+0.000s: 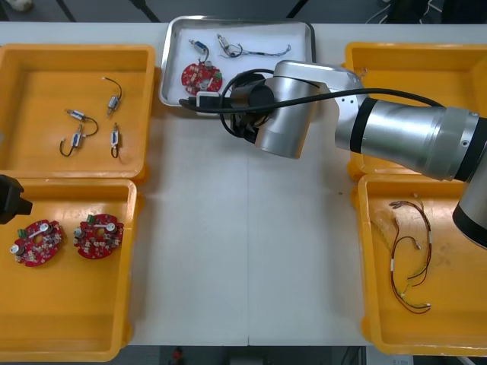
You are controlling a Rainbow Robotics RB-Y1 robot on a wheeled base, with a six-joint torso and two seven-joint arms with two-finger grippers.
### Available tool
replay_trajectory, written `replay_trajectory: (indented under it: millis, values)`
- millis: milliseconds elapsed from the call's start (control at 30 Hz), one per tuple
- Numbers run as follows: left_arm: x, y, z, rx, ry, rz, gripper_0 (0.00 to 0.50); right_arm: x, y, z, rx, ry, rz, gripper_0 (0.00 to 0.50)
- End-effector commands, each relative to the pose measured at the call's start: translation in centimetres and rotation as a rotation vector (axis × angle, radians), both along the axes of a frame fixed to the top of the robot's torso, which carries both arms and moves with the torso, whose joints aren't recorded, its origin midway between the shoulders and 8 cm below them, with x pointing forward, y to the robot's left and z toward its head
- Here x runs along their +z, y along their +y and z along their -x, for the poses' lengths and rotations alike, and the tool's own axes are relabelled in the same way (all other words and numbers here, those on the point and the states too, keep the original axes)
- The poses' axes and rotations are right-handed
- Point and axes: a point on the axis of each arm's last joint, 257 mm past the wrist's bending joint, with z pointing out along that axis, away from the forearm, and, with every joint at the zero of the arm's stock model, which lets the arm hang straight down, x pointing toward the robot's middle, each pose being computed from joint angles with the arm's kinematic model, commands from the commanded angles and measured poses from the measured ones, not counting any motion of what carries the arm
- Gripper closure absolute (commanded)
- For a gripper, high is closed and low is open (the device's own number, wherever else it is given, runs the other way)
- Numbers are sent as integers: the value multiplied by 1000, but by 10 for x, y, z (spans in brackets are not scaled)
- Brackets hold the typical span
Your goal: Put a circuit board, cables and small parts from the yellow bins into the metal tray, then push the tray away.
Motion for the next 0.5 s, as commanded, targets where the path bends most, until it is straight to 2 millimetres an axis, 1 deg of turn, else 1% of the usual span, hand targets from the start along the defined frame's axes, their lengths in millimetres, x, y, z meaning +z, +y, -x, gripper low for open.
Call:
replay_trajectory:
  millis: [33,67,100,133,300,400,500]
  values:
    - [14,15,-2,24,-20,-33,0,35,24,-3,62,-72,30,202]
    - [14,15,-2,24,-20,-33,0,35,23,-4,61,-73,30,107]
    - [14,15,-2,24,-20,-33,0,35,23,-4,61,-72,29,72]
    - [14,15,-2,24,-20,-33,0,35,23,-4,61,-72,29,4]
    - [14,15,-2,24,-20,-33,0,30,18,0,43,-30,6,0]
    - [14,15,-2,24,-20,-33,0,37,17,6,30,-23,11,0]
    - [14,15,-2,24,-20,-33,0,49,13,16,4,-12,28,0]
